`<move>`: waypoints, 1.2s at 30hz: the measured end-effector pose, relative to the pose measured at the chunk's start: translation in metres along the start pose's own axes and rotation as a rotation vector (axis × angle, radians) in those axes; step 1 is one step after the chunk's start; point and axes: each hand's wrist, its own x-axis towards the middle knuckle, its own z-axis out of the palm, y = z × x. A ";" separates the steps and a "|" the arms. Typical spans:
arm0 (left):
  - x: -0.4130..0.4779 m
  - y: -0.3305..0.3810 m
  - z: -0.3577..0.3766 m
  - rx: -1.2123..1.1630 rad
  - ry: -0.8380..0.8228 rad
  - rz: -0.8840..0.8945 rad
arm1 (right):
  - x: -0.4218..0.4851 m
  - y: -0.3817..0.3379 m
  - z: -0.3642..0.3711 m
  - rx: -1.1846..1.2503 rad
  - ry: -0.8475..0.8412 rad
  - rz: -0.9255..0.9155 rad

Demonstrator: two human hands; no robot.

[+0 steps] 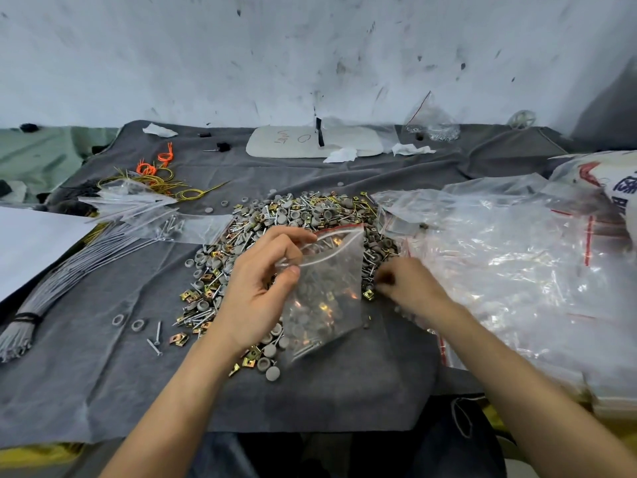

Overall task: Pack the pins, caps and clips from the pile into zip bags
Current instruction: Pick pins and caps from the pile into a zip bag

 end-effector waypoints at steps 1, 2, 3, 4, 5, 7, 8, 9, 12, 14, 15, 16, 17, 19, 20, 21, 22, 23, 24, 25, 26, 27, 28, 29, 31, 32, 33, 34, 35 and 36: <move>0.000 0.000 -0.001 -0.002 0.003 0.003 | -0.001 0.003 0.009 -0.076 0.012 -0.030; 0.000 0.000 -0.002 -0.001 0.005 0.004 | -0.001 0.005 0.014 -0.119 0.047 -0.044; -0.001 0.000 -0.003 0.002 0.007 0.000 | -0.001 0.005 0.018 -0.162 0.088 -0.054; -0.001 0.000 -0.003 0.003 0.007 -0.006 | -0.001 0.005 0.020 -0.227 0.120 -0.069; -0.001 0.000 -0.003 0.005 0.007 -0.012 | -0.001 0.005 0.022 -0.307 0.144 -0.087; -0.001 0.001 -0.003 0.014 0.005 -0.015 | -0.002 0.004 0.023 -0.372 0.180 -0.104; -0.001 0.001 -0.003 0.017 0.005 -0.010 | -0.002 0.003 0.021 -0.324 0.202 -0.088; -0.001 0.001 -0.003 0.018 0.005 -0.004 | -0.003 0.001 0.017 -0.208 0.243 -0.057; -0.001 0.002 -0.003 0.010 0.003 0.000 | -0.006 -0.013 -0.011 0.439 0.374 0.077; -0.001 0.002 -0.002 0.006 0.000 0.004 | -0.014 -0.032 -0.041 0.889 0.368 0.043; -0.001 0.002 -0.001 0.009 -0.003 0.011 | -0.018 -0.042 -0.057 1.004 0.374 -0.030; -0.001 0.002 0.000 0.009 -0.005 0.016 | -0.023 -0.051 -0.071 1.024 0.393 -0.122; 0.000 0.003 0.001 0.006 -0.007 0.021 | -0.029 -0.061 -0.083 0.981 0.410 -0.219; 0.001 0.003 0.003 0.006 -0.009 0.031 | -0.038 -0.080 -0.096 0.835 0.366 -0.364; 0.001 0.003 0.003 0.010 -0.010 0.036 | -0.041 -0.088 -0.097 0.746 0.308 -0.402; 0.002 0.003 0.003 0.012 -0.012 0.042 | -0.043 -0.093 -0.097 0.648 0.247 -0.424; 0.001 0.003 0.003 0.011 -0.014 0.045 | -0.044 -0.096 -0.095 0.561 0.204 -0.438; 0.001 0.003 0.003 0.010 -0.014 0.043 | -0.044 -0.096 -0.093 0.518 0.195 -0.448; 0.001 0.002 0.002 0.009 -0.011 0.035 | -0.043 -0.093 -0.092 0.538 0.219 -0.442; 0.000 0.002 0.001 0.005 -0.006 0.024 | -0.041 -0.089 -0.093 0.613 0.274 -0.407; -0.001 0.001 -0.001 0.001 0.000 0.014 | -0.037 -0.084 -0.092 0.711 0.357 -0.356; -0.002 0.000 -0.002 -0.005 0.007 0.005 | -0.032 -0.078 -0.090 0.778 0.454 -0.302; -0.002 0.000 -0.004 -0.009 0.012 -0.003 | -0.026 -0.071 -0.086 0.783 0.533 -0.245; -0.003 -0.001 -0.005 -0.012 0.016 -0.010 | -0.020 -0.066 -0.078 0.727 0.552 -0.184; -0.003 -0.002 -0.007 -0.019 0.023 -0.014 | -0.011 -0.054 -0.050 0.514 0.381 -0.076; -0.004 -0.002 -0.007 -0.015 0.025 -0.010 | -0.009 -0.048 -0.031 0.403 0.252 -0.055; -0.004 -0.003 -0.007 -0.008 0.024 -0.006 | -0.009 -0.043 -0.012 0.300 0.133 -0.059; -0.005 -0.003 -0.007 -0.003 0.022 -0.005 | -0.011 -0.039 0.007 0.199 0.042 -0.079; -0.005 -0.003 -0.007 -0.001 0.022 -0.006 | -0.013 -0.035 0.022 0.098 -0.012 -0.109; -0.005 -0.004 -0.007 -0.001 0.022 -0.006 | -0.014 -0.031 0.032 0.012 -0.025 -0.140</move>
